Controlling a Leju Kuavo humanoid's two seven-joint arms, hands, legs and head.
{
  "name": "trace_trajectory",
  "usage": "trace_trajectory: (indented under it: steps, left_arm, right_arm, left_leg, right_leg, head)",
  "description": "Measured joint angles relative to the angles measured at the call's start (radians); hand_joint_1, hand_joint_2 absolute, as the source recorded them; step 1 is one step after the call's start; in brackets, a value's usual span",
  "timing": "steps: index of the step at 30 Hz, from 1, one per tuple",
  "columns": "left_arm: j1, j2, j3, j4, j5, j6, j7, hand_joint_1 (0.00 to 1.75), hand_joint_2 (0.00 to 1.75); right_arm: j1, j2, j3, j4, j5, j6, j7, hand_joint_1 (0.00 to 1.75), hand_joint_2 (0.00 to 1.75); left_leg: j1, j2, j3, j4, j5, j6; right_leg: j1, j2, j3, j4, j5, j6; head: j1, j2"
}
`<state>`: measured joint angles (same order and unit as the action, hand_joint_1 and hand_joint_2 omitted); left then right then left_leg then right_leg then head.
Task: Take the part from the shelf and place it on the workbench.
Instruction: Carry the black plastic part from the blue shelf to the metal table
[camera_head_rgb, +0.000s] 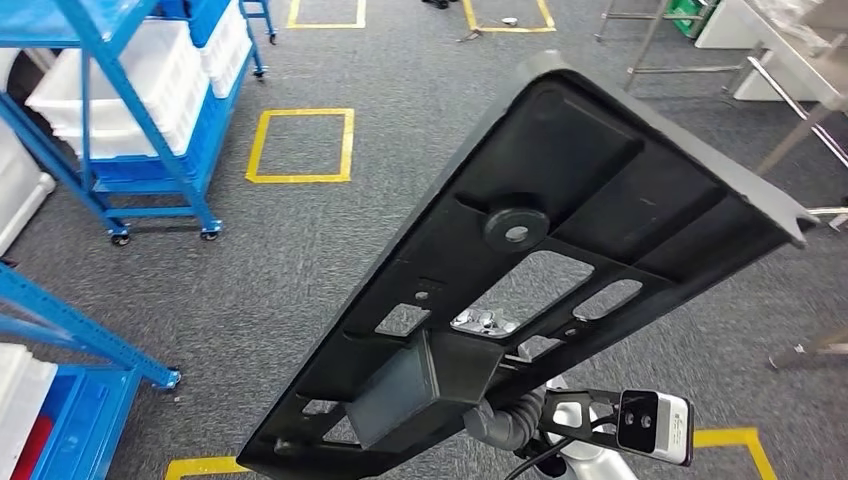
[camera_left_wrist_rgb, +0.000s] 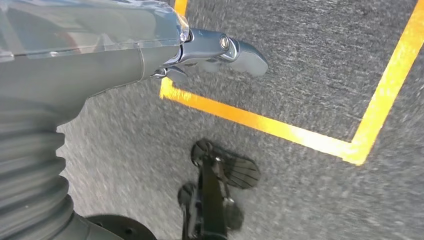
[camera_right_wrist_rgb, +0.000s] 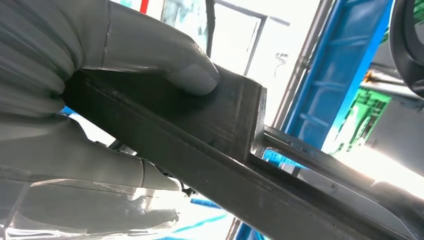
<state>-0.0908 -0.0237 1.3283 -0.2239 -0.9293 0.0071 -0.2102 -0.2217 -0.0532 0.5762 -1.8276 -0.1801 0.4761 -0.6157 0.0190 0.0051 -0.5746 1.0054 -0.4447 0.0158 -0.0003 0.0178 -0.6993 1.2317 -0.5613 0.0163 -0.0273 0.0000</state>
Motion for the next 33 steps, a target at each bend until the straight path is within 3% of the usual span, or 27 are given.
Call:
trace_trajectory:
  steps: [1, 2, 3, 4, 6, 8, 10, 12, 14, 16, 17, 18, 19, 20, 22, 24, 26, 27, 29, 31, 32, 33]
  left_arm:
    - [0.001, -0.002, 0.002, 0.0, 0.003, 0.002, 0.001, 0.0, 1.75]
    - [0.002, -0.003, 0.004, 0.0, 0.006, 0.004, 0.001, 0.0, 1.75]
    - [0.002, -0.006, 0.007, 0.0, 0.007, 0.005, 0.001, 0.0, 1.75]
    - [0.001, -0.008, 0.009, 0.0, 0.007, 0.005, 0.002, 0.0, 1.75]
    - [0.001, -0.014, 0.013, 0.0, 0.007, 0.007, 0.002, 0.0, 1.75]
    - [0.0, -0.018, 0.017, 0.0, 0.008, 0.01, 0.003, 0.0, 1.75]
    - [-0.002, -0.022, 0.018, 0.0, 0.008, 0.013, 0.004, 0.0, 1.75]
    - [-0.004, -0.025, 0.018, 0.0, 0.008, 0.015, 0.005, 0.0, 1.75]
    - [-0.004, -0.027, 0.018, 0.0, 0.007, 0.016, 0.008, 0.0, 1.75]
    - [0.0, -0.028, 0.018, 0.0, 0.002, 0.016, 0.012, 0.0, 1.75]
    - [0.001, -0.029, 0.018, 0.0, 0.0, 0.017, 0.014, 0.0, 1.75]
    - [0.002, -0.029, 0.018, 0.0, -0.003, 0.017, 0.016, 0.0, 1.75]
    - [0.002, -0.028, 0.018, 0.0, -0.005, 0.017, 0.017, 0.0, 1.75]
    - [0.002, -0.028, 0.018, 0.0, -0.006, 0.018, 0.019, 0.0, 1.75]
    - [0.001, -0.028, 0.018, 0.0, -0.007, 0.022, 0.026, 0.0, 1.75]
    - [0.001, -0.029, 0.018, 0.0, -0.005, 0.029, 0.034, 0.0, 1.75]
    - [0.001, -0.03, 0.019, 0.0, 0.0, 0.037, 0.04, 0.0, 1.75]
    - [0.0, -0.031, 0.019, 0.001, 0.003, 0.041, 0.042, 0.0, 1.75]
    - [0.0, -0.034, 0.02, 0.001, 0.009, 0.05, 0.045, 0.0, 1.75]
    - [0.004, -0.033, 0.022, 0.001, 0.014, 0.052, 0.045, 0.0, 1.75]
    - [0.007, -0.033, 0.023, 0.001, 0.016, 0.052, 0.045, 0.0, 1.75]
    - [0.008, -0.033, 0.024, 0.001, 0.017, 0.052, 0.045, 0.0, 1.75]
  right_arm:
    - [-0.002, -0.001, 0.001, 0.004, 0.0, 0.0, 0.001, 1.73, 1.75]
    - [-0.004, -0.002, 0.001, 0.008, 0.0, 0.0, 0.001, 1.73, 1.75]
    - [-0.007, -0.003, 0.001, 0.011, 0.0, 0.0, 0.002, 1.73, 1.75]
    - [-0.01, -0.004, 0.001, 0.013, 0.0, 0.0, 0.002, 1.73, 1.75]
    - [-0.024, -0.007, 0.002, 0.015, -0.002, -0.001, 0.004, 1.73, 1.75]
    - [-0.042, -0.01, 0.003, 0.017, -0.006, -0.004, 0.007, 1.73, 1.75]
    - [-0.051, -0.017, 0.003, 0.018, -0.01, -0.005, 0.01, 1.73, 1.75]
    - [-0.058, -0.022, 0.003, 0.02, -0.012, -0.005, 0.013, 1.73, 1.75]
    - [-0.067, -0.024, 0.004, 0.023, -0.016, -0.007, 0.021, 1.73, 1.75]
    - [-0.072, -0.025, 0.005, 0.027, -0.025, -0.015, 0.034, 1.73, 1.75]
    - [-0.072, -0.026, 0.005, 0.029, -0.03, -0.019, 0.04, 1.73, 1.75]
    - [-0.072, -0.028, 0.005, 0.031, -0.034, -0.022, 0.045, 1.73, 1.75]
    - [-0.072, -0.03, 0.005, 0.031, -0.036, -0.022, 0.048, 1.73, 1.75]
    - [-0.072, -0.032, 0.005, 0.032, -0.038, -0.023, 0.05, 1.73, 1.75]
    - [-0.066, -0.036, 0.004, 0.033, -0.036, -0.022, 0.042, 1.73, 1.75]
    - [-0.055, -0.043, 0.002, 0.037, -0.03, -0.019, 0.023, 1.73, 1.75]
    - [-0.038, -0.054, -0.002, 0.042, -0.022, -0.015, 0.004, 1.73, 1.75]
    - [-0.029, -0.063, -0.005, 0.045, -0.019, -0.011, -0.001, 1.73, 1.75]
    - [-0.011, -0.086, -0.012, 0.051, -0.018, 0.001, -0.006, 1.73, 1.75]
    - [0.005, -0.108, -0.024, 0.053, -0.026, 0.014, -0.007, 1.73, 1.75]
    - [0.013, -0.118, -0.03, 0.054, -0.031, 0.018, -0.008, 1.73, 1.75]
    - [0.021, -0.126, -0.036, 0.054, -0.035, 0.021, -0.008, 1.73, 1.75]
  left_leg:
    - [-0.001, 0.013, 0.001, 0.0, -0.002, 0.001]
    - [-0.001, 0.026, 0.002, 0.0, -0.004, 0.0]
    - [-0.001, 0.038, 0.005, 0.0, -0.007, -0.001]
    - [-0.001, 0.048, 0.01, 0.0, -0.01, -0.003]
    - [-0.004, 0.067, 0.02, 0.001, -0.018, -0.01]
    - [-0.008, 0.085, 0.028, 0.001, -0.025, -0.02]
    - [-0.009, 0.102, 0.034, -0.001, -0.03, -0.031]
    - [-0.007, 0.076, 0.029, 0.025, -0.05, -0.04]
    - [-0.004, 0.025, -0.02, 0.129, -0.104, -0.046]
    - [-0.003, 0.006, -0.095, 0.264, -0.152, -0.05]
    - [-0.003, 0.003, -0.118, 0.297, -0.152, -0.051]
    - [-0.003, 0.002, -0.122, 0.289, -0.129, -0.051]
    - [-0.002, -0.003, -0.106, 0.239, -0.089, -0.05]
    - [0.0, -0.018, -0.078, 0.167, -0.044, -0.048]
    - [0.003, -0.059, -0.027, 0.044, 0.005, -0.044]
    - [0.002, -0.075, -0.013, 0.013, 0.002, -0.037]
    - [0.001, -0.063, -0.011, 0.011, 0.002, -0.028]
    - [0.003, -0.054, -0.008, 0.007, 0.003, -0.022]
    - [0.004, -0.032, -0.002, -0.002, 0.005, -0.008]
    - [0.002, -0.009, 0.0, -0.003, 0.003, -0.001]
    - [0.001, 0.003, 0.0, -0.003, 0.001, -0.001]
    - [0.0, 0.015, 0.001, -0.003, -0.002, -0.001]
  right_leg:
    - [-0.002, -0.007, -0.03, 0.054, -0.015, 0.003]
    - [-0.005, -0.011, -0.043, 0.072, -0.011, 0.004]
    - [-0.006, -0.015, -0.034, 0.051, 0.013, 0.005]
    - [-0.007, -0.024, -0.006, -0.006, 0.048, 0.004]
    - [0.001, -0.072, 0.067, -0.148, 0.105, -0.008]
    - [0.012, -0.098, 0.099, -0.214, 0.118, -0.021]
    - [0.013, -0.075, 0.099, -0.22, 0.118, -0.031]
    - [0.006, -0.052, 0.106, -0.229, 0.123, -0.042]
    - [0.003, -0.03, 0.111, -0.233, 0.125, -0.052]
    - [0.003, -0.003, 0.112, -0.232, 0.124, -0.056]
    - [0.004, 0.012, 0.114, -0.231, 0.123, -0.056]
    - [0.004, 0.026, 0.117, -0.23, 0.121, -0.055]
    - [0.004, 0.04, 0.12, -0.228, 0.119, -0.053]
    - [0.003, 0.053, 0.123, -0.226, 0.115, -0.05]
    - [0.003, 0.076, 0.122, -0.218, 0.108, -0.041]
    - [0.002, 0.092, 0.116, -0.214, 0.106, -0.031]
    - [-0.001, 0.103, 0.114, -0.216, 0.107, -0.022]
    - [-0.001, 0.093, 0.113, -0.212, 0.104, -0.017]
    - [0.001, 0.044, 0.088, -0.162, 0.071, -0.007]
    - [-0.003, 0.0, 0.023, -0.04, 0.012, 0.001]
    - [-0.006, -0.007, -0.011, 0.022, -0.01, 0.004]
    - [-0.009, -0.009, -0.033, 0.057, -0.015, 0.007]
  head:
    - [0.0, 0.0]
    - [0.0, 0.0]
    - [0.0, 0.0]
    - [0.0, 0.0]
    - [0.0, 0.0]
    - [0.0, 0.0]
    - [0.0, 0.0]
    - [0.0, 0.0]
    - [0.0, 0.0]
    - [0.0, 0.0]
    - [0.0, 0.0]
    - [0.0, 0.0]
    - [0.0, 0.0]
    - [0.0, 0.0]
    - [0.0, 0.0]
    - [0.0, 0.0]
    - [0.0, 0.0]
    - [0.0, 0.0]
    - [0.0, 0.0]
    - [0.0, 0.0]
    - [0.0, 0.0]
    - [0.0, 0.0]
